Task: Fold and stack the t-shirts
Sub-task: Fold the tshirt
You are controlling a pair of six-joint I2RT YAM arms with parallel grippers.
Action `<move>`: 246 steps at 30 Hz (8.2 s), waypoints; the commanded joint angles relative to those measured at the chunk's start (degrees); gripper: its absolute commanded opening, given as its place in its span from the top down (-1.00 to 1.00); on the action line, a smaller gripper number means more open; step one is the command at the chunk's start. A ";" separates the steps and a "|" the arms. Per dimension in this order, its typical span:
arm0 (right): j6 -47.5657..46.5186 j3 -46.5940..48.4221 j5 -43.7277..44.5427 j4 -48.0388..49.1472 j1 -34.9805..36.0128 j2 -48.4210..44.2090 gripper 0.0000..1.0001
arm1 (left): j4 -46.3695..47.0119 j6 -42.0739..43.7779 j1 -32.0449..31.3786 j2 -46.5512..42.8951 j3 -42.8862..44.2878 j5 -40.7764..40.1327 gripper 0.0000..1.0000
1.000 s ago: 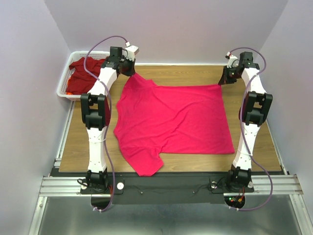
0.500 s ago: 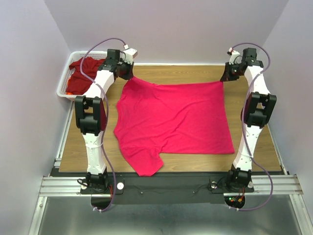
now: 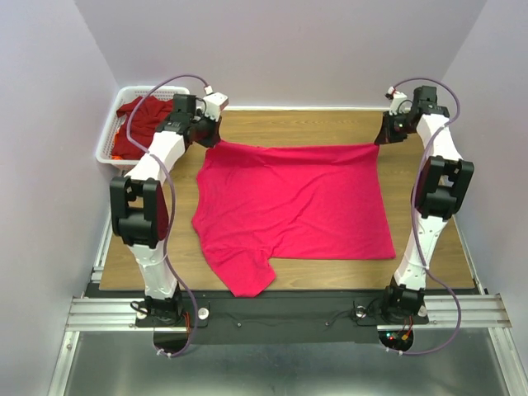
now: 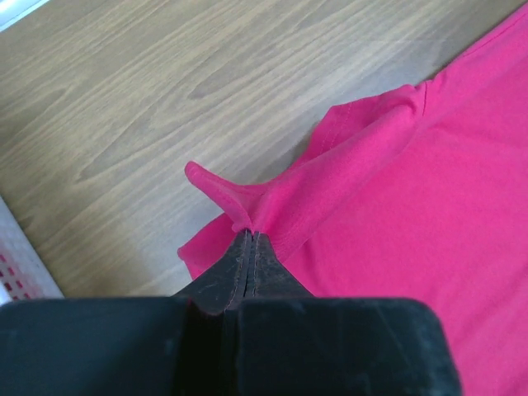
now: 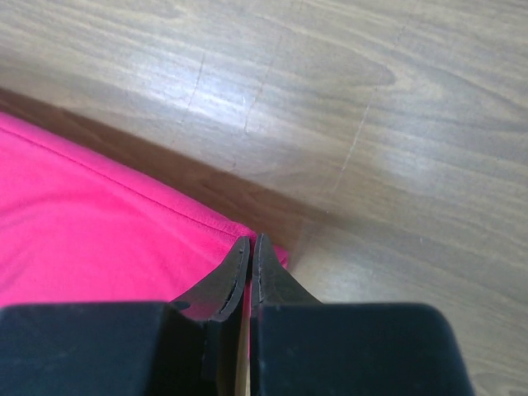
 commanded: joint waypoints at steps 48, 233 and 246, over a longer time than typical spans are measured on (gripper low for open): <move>-12.86 -22.05 3.58 -1.43 -1.02 -16.06 0.99 | -0.03 -0.70 -2.69 -19.27 -26.11 -5.34 1.00; -1.61 -20.12 7.79 0.77 3.90 -5.35 0.43 | -0.82 -1.75 -4.19 -4.52 -16.97 -8.31 0.21; 2.87 -18.37 24.93 7.71 4.43 0.36 0.48 | -2.84 -2.90 1.35 5.42 -14.08 -15.00 0.31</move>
